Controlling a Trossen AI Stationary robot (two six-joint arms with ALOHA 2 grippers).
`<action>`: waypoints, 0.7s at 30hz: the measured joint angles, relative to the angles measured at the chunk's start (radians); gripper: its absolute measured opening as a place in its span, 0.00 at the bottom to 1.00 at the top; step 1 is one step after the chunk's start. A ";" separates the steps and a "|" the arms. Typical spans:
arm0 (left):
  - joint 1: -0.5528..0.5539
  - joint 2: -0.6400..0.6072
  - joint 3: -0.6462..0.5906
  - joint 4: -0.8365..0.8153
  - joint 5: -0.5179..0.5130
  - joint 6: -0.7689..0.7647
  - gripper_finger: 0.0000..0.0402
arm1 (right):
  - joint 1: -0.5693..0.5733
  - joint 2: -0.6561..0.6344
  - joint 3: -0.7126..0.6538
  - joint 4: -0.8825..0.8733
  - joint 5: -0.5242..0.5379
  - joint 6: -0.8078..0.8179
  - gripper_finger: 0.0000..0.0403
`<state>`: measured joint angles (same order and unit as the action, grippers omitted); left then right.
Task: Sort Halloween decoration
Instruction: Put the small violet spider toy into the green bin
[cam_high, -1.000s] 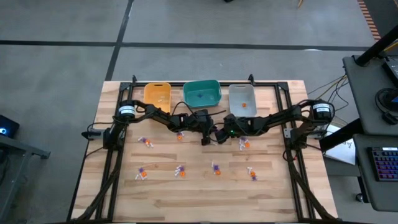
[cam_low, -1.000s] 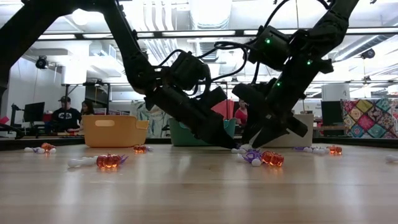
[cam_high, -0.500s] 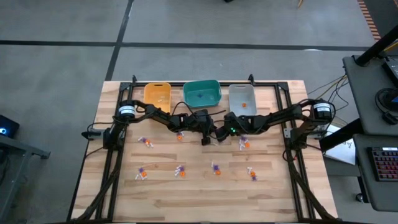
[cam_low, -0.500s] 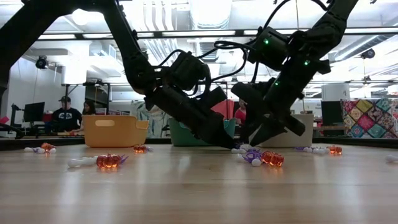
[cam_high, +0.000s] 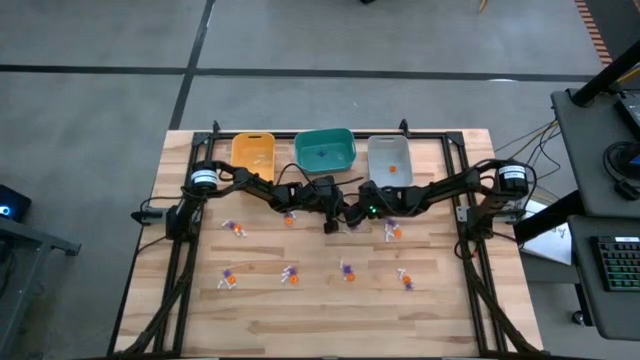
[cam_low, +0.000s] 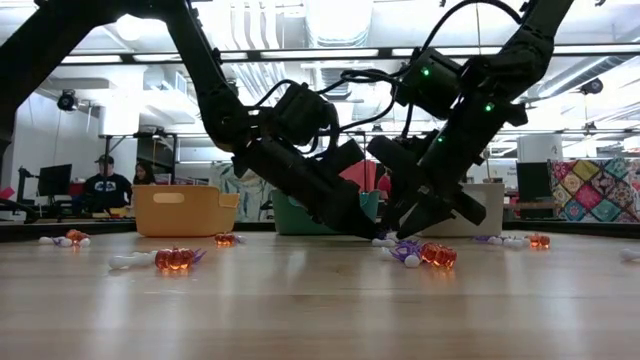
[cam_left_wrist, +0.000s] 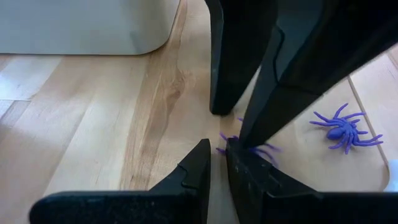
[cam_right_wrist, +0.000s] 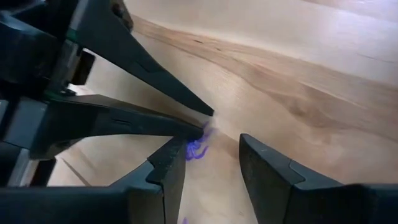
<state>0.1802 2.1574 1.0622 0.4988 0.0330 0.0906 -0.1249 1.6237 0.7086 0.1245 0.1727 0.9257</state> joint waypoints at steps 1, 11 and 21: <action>0.000 0.000 0.000 0.000 0.000 0.000 0.09 | 0.000 0.003 0.000 0.008 0.000 0.000 0.34; 0.000 0.000 0.000 0.000 0.000 -0.005 0.09 | 0.000 0.006 0.000 0.015 0.000 -0.001 0.23; 0.000 0.000 0.000 0.000 0.000 -0.022 0.09 | 0.000 0.007 0.000 0.014 0.000 -0.051 0.03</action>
<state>0.1802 2.1574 1.0618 0.4991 0.0330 0.0684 -0.1249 1.6310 0.7086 0.1381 0.1730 0.8750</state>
